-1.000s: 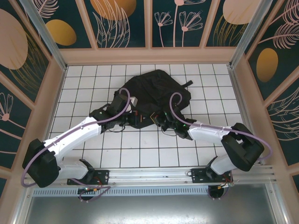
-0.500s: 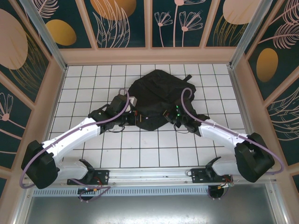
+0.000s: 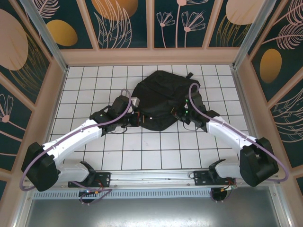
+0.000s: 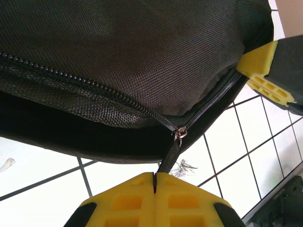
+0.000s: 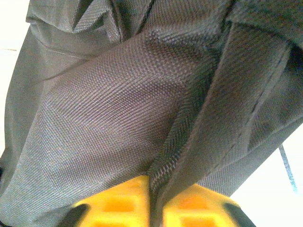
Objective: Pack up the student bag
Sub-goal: Zip the student bag at the center of the table.
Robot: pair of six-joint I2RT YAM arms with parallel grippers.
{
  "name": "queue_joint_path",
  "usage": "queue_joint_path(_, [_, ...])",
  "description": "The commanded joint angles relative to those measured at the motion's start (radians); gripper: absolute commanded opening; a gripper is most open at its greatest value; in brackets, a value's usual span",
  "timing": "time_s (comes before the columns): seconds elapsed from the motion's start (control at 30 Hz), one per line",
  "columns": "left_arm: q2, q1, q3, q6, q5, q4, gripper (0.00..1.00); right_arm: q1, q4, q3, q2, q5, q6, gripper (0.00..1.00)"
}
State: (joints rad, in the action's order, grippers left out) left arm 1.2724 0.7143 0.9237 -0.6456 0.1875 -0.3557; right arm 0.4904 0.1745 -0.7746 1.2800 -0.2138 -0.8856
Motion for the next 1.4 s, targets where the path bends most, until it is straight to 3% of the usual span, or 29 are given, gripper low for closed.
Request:
queue_joint_path(0.0, [0.004,-0.003,0.022,-0.021,0.023,0.009,0.00,-0.002,0.001,-0.060,-0.035,0.060,0.021,0.33])
queue_joint_path(0.17, [0.021,-0.003,0.043,-0.036,0.054,0.038,0.00,0.051,-0.011,-0.030,-0.130,0.038,-0.097,0.46])
queue_joint_path(0.27, [0.028,-0.003,0.043,-0.043,0.078,0.055,0.00,0.119,-0.051,0.015,-0.166,0.042,-0.246,0.51])
queue_joint_path(0.43, [0.031,-0.003,0.043,-0.045,0.095,0.060,0.00,0.239,-0.219,0.110,-0.173,0.081,-0.512,0.51])
queue_joint_path(0.6, [0.018,-0.004,0.044,-0.045,0.093,0.057,0.00,0.312,-0.300,0.113,-0.072,0.107,-0.652,0.53])
queue_joint_path(0.87, [0.007,-0.003,0.042,-0.048,0.096,0.054,0.00,0.362,-0.345,0.089,0.063,0.147,-0.723,0.50])
queue_joint_path(0.97, [0.003,-0.003,0.043,-0.047,0.098,0.052,0.00,0.367,-0.331,0.099,0.065,0.179,-0.729,0.45])
queue_joint_path(1.13, [-0.014,-0.003,0.043,-0.053,0.123,0.072,0.00,0.367,-0.260,0.101,0.067,0.253,-0.708,0.29])
queue_joint_path(1.37, [-0.036,-0.003,0.006,-0.076,0.172,0.123,0.00,0.323,-0.184,0.029,0.135,0.234,-0.576,0.09])
